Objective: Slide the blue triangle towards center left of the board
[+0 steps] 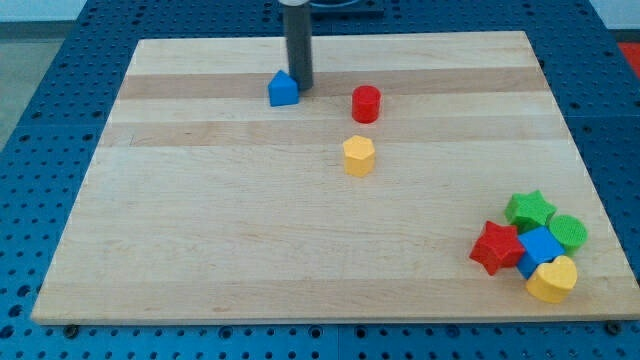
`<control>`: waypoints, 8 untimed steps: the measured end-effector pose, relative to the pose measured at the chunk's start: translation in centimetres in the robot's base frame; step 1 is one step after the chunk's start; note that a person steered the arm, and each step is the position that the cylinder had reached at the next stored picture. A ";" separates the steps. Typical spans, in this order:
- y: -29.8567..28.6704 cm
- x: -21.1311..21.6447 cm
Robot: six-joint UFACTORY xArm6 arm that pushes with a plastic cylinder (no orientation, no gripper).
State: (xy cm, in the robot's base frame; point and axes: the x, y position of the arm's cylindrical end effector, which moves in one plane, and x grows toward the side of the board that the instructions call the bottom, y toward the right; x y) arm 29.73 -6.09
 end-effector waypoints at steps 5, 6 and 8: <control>-14.8 -0.6; -9.5 -2.3; -2.9 1.9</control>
State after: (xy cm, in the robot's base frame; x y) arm 31.60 -8.95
